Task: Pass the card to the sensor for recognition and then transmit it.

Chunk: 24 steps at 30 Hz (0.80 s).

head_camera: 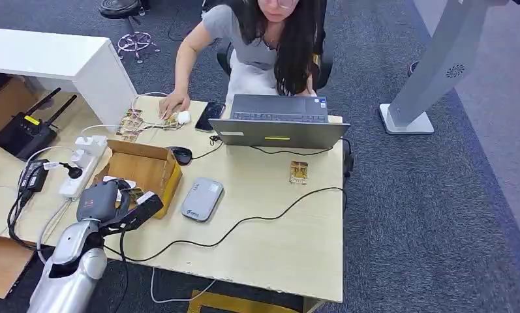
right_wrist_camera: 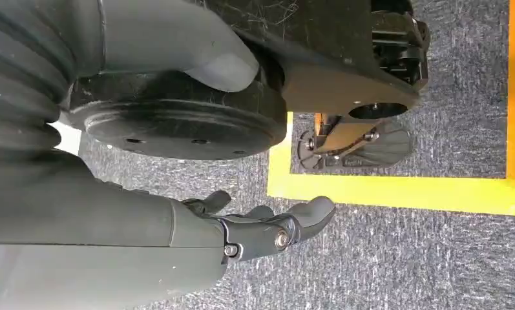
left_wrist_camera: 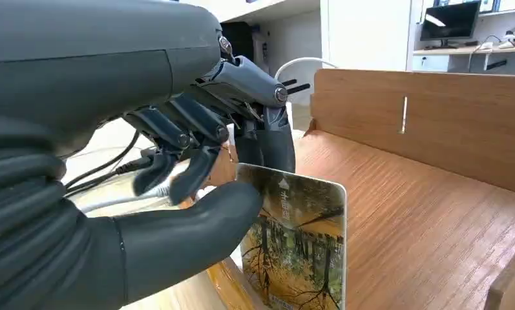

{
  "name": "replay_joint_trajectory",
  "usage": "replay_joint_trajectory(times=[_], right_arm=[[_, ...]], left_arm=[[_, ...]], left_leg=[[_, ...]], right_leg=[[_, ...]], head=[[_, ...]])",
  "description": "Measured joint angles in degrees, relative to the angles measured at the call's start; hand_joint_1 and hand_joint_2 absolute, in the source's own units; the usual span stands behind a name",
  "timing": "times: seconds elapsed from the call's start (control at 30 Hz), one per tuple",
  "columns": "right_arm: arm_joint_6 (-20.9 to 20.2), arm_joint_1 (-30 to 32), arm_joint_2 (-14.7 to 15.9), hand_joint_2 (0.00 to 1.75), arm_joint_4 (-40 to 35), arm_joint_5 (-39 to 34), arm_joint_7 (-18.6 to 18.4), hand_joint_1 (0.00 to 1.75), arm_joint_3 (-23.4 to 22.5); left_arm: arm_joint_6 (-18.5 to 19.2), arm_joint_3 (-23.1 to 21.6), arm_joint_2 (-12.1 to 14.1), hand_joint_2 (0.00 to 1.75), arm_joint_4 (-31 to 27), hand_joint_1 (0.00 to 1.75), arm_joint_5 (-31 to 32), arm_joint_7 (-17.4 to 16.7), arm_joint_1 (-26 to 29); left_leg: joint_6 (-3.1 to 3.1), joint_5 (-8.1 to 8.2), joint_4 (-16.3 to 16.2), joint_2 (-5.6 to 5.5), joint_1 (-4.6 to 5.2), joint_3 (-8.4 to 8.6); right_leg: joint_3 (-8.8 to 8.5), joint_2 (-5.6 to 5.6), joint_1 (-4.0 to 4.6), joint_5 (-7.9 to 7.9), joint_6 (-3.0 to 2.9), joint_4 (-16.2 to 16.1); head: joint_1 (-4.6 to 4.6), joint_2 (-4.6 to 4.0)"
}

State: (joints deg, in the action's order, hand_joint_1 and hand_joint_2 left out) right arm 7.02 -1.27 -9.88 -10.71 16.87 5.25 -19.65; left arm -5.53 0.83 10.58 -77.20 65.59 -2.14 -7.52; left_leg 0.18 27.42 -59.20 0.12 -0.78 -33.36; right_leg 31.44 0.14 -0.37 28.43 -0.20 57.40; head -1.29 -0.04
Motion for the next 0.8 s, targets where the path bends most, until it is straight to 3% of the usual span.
replay_joint_trajectory(times=[0.7,0.73,0.77,0.8], right_arm=[[0.02,-0.06,0.00,1.75,0.00,1.01,-0.17,0.00,-0.02],[0.02,-0.21,0.00,1.75,0.00,1.75,-0.33,0.00,-0.02],[0.00,-0.43,0.00,1.75,0.00,2.76,-0.57,0.00,-0.02],[-0.13,-0.64,0.00,1.75,0.00,4.29,-1.22,0.00,-0.02]], left_arm=[[-2.56,0.00,-0.39,1.75,2.73,1.75,-2.14,0.55,-4.25],[-5.56,0.00,-0.66,1.75,4.88,1.75,-0.94,0.50,-8.18],[-9.97,-0.02,-0.96,1.75,8.46,1.75,1.53,0.37,-16.07],[-13.51,-1.31,-1.55,1.75,13.32,1.75,6.91,-1.44,-27.49]], left_leg=[[0.00,-0.01,0.00,0.01,0.00,0.00],[0.02,-0.04,-0.04,-0.08,-0.01,-0.03],[-0.02,-0.11,-0.04,-0.08,-0.02,-0.07],[0.05,-0.24,-0.06,-0.09,-0.02,-0.14]], right_leg=[[0.02,0.00,0.00,-0.03,-0.02,0.00],[0.05,-0.08,0.00,-0.03,-0.02,0.00],[0.08,-0.07,0.00,-0.17,0.02,0.01],[0.15,-0.07,0.00,-0.28,0.05,0.01]], head=[[-0.02,0.00],[0.00,0.00],[0.04,0.00],[0.04,0.00]])
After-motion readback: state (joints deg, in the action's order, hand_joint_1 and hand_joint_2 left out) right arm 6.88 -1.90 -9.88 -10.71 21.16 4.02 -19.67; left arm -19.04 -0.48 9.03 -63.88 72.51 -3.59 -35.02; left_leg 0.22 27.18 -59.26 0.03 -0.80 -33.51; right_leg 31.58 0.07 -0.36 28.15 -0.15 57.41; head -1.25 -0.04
